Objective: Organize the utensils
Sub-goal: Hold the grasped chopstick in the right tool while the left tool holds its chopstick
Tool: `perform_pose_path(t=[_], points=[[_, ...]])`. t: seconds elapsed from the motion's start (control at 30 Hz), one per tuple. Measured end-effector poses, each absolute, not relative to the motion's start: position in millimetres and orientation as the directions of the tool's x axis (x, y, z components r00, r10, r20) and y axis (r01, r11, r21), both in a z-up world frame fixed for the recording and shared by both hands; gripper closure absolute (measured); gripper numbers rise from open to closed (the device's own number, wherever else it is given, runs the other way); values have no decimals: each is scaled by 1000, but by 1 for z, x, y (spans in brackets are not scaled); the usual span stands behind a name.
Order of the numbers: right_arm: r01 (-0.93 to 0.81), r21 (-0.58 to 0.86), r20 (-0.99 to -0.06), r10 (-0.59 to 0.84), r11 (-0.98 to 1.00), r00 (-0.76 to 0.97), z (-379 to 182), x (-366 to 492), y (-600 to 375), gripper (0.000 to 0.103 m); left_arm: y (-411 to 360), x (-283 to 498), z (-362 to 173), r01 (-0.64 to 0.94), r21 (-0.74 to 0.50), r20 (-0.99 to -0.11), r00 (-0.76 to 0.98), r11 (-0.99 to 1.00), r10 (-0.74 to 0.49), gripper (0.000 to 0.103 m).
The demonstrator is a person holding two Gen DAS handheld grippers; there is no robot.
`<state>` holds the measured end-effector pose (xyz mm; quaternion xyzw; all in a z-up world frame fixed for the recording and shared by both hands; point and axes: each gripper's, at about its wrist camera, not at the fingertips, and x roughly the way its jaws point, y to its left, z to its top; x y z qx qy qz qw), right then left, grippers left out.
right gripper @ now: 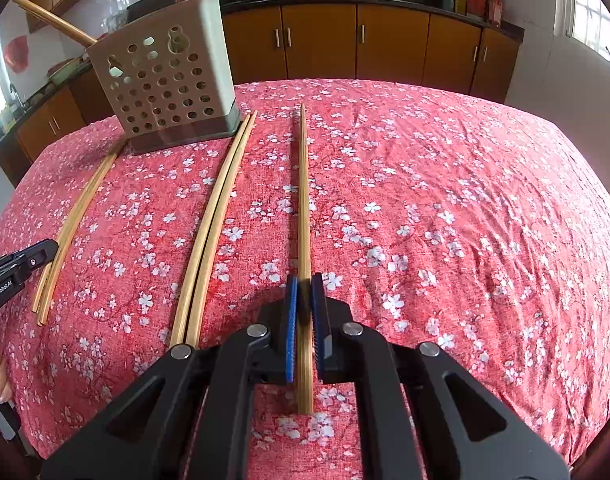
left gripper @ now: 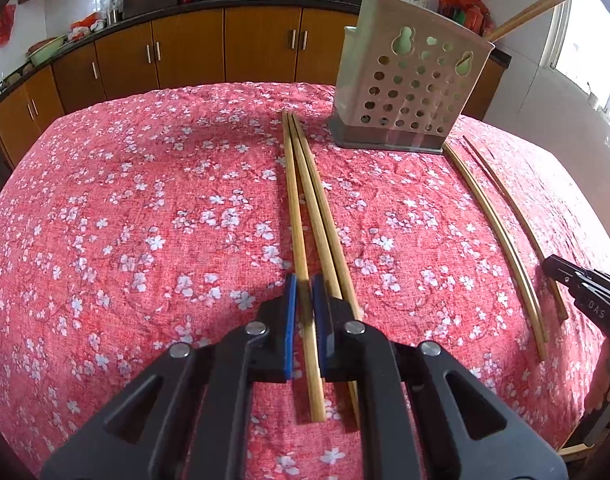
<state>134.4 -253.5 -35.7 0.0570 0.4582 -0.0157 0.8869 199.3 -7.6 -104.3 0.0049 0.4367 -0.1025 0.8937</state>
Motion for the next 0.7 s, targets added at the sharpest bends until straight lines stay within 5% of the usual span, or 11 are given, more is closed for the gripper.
perform_pose_path(t=[0.33, 0.7], points=[[143, 44, -816, -47, 989, 576, -38, 147, -282, 95, 42, 211, -104, 58, -55, -785, 615, 997, -79, 95], [176, 35, -800, -78, 984, 595, -42, 151, -287, 95, 62, 212, -101, 36, -97, -778, 620, 995, -99, 94]])
